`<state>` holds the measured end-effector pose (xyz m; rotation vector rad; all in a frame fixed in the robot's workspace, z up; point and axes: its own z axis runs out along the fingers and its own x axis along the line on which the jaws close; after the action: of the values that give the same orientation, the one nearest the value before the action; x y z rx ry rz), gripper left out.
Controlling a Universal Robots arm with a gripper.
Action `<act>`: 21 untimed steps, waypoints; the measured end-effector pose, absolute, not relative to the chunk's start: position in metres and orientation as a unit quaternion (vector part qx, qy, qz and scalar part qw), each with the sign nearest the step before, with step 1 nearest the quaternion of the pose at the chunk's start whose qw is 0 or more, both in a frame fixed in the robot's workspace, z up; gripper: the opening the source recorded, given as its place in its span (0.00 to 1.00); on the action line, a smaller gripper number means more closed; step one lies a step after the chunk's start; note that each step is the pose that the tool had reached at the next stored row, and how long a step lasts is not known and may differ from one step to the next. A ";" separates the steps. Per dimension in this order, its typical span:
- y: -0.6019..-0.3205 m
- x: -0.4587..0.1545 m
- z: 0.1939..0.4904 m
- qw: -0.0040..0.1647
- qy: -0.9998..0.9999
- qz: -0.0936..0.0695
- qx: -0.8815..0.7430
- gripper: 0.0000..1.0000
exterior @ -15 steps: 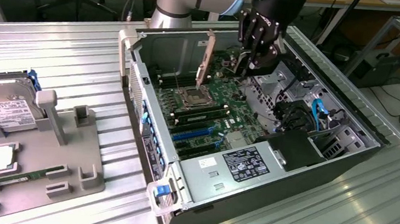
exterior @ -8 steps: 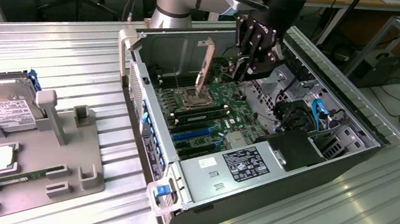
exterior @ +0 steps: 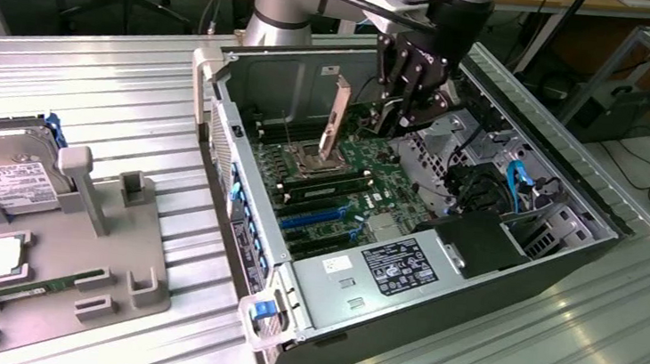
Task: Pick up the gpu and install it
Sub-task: 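Insert the gpu into the slot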
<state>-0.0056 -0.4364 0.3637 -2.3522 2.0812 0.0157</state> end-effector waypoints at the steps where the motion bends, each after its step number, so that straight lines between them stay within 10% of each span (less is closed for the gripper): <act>1: -0.436 -0.006 0.363 0.000 0.662 0.005 -0.749 0.28; 21: -0.437 -0.007 0.344 0.001 0.679 0.006 -0.734 0.28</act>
<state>-0.0070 -0.4370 0.3439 -2.3030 2.1329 0.0181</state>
